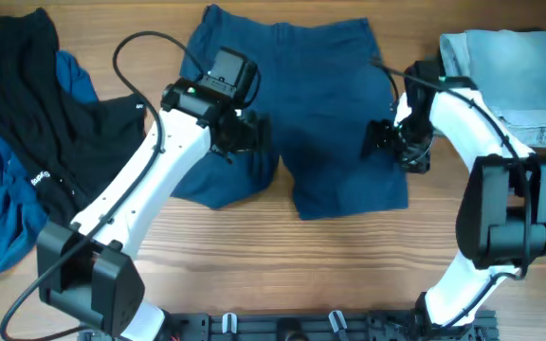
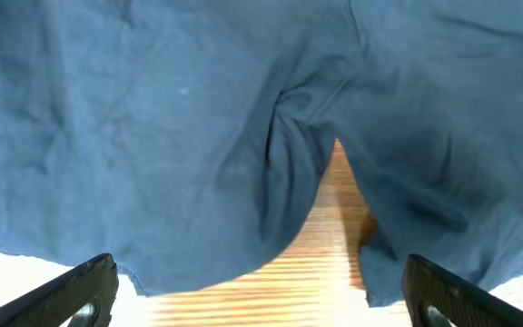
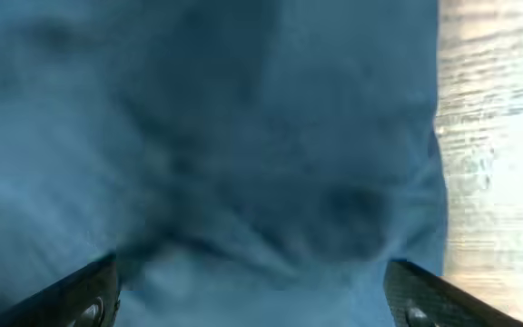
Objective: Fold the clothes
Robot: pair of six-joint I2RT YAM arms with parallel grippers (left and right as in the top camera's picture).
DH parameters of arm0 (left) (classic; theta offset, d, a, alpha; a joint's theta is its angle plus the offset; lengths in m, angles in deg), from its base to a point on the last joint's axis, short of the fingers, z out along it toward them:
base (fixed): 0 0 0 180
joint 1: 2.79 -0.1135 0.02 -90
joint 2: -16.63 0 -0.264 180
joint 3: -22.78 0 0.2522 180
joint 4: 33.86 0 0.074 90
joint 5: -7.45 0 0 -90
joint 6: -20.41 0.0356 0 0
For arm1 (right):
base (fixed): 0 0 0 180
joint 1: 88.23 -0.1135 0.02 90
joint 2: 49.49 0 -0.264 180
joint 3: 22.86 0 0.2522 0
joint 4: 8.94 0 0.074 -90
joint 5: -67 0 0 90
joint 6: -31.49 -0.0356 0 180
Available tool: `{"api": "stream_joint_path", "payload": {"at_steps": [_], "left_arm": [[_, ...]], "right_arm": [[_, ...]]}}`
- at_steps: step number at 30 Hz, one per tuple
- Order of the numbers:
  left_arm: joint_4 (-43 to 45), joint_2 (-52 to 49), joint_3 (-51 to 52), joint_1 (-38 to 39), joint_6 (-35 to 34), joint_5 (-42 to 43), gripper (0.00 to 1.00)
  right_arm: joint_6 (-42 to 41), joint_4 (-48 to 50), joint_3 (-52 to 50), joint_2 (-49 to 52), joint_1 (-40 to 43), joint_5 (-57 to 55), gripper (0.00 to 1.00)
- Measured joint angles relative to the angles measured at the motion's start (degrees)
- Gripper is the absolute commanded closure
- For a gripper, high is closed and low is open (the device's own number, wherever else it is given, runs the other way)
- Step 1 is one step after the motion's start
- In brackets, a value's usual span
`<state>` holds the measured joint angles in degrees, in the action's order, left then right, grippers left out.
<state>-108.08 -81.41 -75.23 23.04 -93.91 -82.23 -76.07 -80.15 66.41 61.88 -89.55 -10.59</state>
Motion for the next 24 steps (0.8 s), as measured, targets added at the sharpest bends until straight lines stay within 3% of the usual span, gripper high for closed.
{"api": "stream_joint_path", "payload": {"at_steps": [4,13,17,24], "left_arm": [[1.6,-1.0,0.0,-1.3,0.0,-0.5,0.0],[4.3,-1.7,0.2,-2.4,0.0,-4.4,0.0],[-0.9,-1.8,0.2,-4.6,0.0,-4.4,0.0],[-4.1,-1.8,0.3,-8.8,-0.9,-1.6,0.04]], "right_arm": [[-2.3,8.7,-4.8,-0.2,1.9,-1.5,0.09],[-6.9,9.3,-7.1,-1.5,6.1,-5.0,0.1],[-4.2,7.8,-5.6,-1.9,6.9,-3.0,0.09],[2.7,3.6,1.3,-22.5,0.5,8.5,0.11]]}}
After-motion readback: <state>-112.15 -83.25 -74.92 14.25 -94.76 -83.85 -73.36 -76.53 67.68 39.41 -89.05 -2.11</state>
